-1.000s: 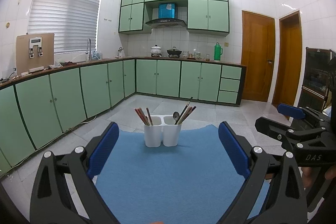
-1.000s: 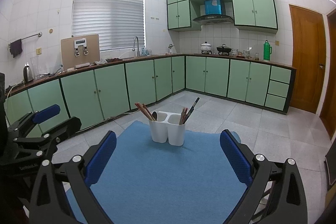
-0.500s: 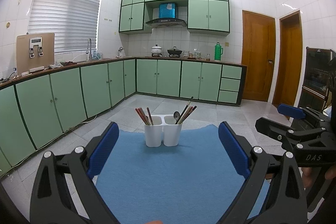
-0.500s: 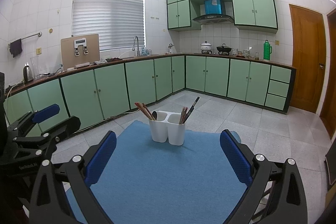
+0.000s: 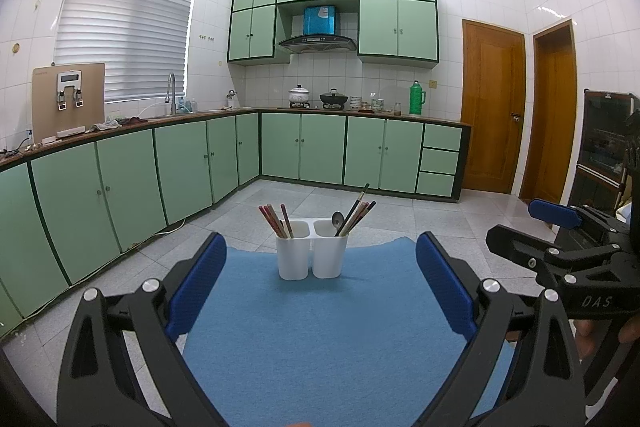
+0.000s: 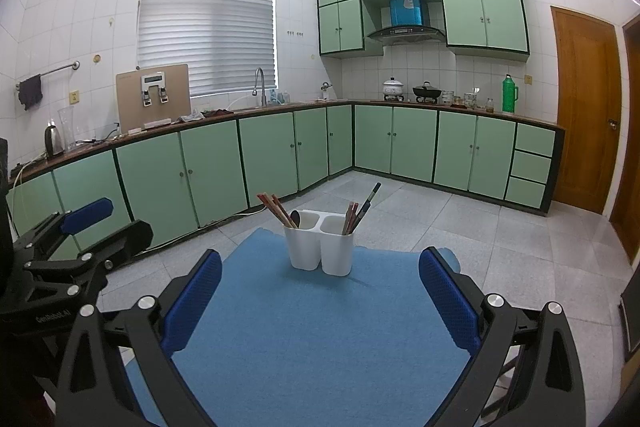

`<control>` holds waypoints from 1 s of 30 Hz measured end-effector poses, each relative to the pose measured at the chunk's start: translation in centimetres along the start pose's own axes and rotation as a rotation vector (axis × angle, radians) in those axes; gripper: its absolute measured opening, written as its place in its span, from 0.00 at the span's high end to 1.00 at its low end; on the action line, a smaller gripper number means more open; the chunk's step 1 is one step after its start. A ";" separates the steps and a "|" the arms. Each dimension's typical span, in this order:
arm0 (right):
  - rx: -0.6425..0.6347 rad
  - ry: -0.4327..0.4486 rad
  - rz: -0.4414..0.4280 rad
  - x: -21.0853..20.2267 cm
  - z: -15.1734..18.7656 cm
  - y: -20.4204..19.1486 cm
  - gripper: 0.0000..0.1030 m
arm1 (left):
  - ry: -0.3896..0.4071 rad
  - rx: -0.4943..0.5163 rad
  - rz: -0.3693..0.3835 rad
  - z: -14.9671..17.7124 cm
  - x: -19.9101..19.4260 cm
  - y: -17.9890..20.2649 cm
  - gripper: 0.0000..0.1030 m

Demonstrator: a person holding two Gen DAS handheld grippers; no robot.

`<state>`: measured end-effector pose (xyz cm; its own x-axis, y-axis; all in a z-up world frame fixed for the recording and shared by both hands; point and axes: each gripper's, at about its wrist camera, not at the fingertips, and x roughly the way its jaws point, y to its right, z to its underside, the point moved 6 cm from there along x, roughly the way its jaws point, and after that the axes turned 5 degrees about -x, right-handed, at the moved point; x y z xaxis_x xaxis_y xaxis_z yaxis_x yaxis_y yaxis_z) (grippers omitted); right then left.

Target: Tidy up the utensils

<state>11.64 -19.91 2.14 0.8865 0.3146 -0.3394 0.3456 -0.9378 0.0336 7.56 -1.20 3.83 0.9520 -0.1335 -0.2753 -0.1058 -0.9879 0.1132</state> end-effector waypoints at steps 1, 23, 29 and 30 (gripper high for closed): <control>0.001 -0.001 0.000 0.0 0.1 -0.1 0.06 | 0.000 0.001 0.000 0.0 0.0 0.0 0.10; 0.001 -0.006 0.000 0.2 0.2 -0.2 0.06 | -0.001 -0.001 -0.006 0.0 -0.4 0.1 0.10; 0.004 -0.014 -0.001 0.4 0.4 -0.5 0.06 | -0.004 -0.003 -0.006 0.2 -0.4 0.1 0.10; 0.005 -0.015 -0.001 0.4 0.5 -0.5 0.06 | -0.004 -0.003 -0.005 0.2 -0.3 0.2 0.10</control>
<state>11.69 -19.39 1.55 0.8816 0.3129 -0.3532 0.3447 -0.9383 0.0290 7.20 -1.32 3.77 0.9513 -0.1289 -0.2801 -0.1002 -0.9883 0.1147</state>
